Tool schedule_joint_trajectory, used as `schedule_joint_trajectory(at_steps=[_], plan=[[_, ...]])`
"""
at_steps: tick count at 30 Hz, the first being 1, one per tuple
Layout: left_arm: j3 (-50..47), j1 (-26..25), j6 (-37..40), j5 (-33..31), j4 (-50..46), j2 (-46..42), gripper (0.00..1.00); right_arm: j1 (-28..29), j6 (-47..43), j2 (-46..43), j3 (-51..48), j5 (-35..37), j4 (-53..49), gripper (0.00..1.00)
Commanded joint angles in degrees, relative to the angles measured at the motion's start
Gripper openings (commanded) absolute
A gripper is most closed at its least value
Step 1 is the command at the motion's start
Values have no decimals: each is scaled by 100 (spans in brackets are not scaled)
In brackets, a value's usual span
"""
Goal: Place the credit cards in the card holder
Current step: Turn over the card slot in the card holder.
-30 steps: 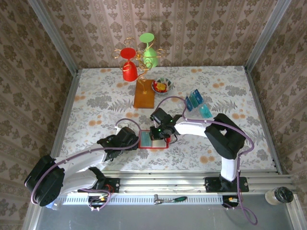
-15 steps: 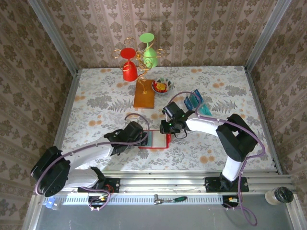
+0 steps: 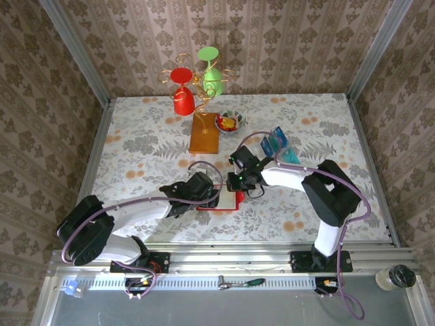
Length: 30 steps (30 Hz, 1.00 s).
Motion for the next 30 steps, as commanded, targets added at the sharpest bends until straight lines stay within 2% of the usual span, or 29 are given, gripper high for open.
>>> schedule_joint_trajectory(at_steps=[1, 30], plan=[[100, -59, 120, 43, 109, 66, 100, 43, -58, 168, 12, -175, -74, 8], [-229, -134, 206, 80, 487, 387, 100, 220, 210, 424, 137, -368, 160, 7]])
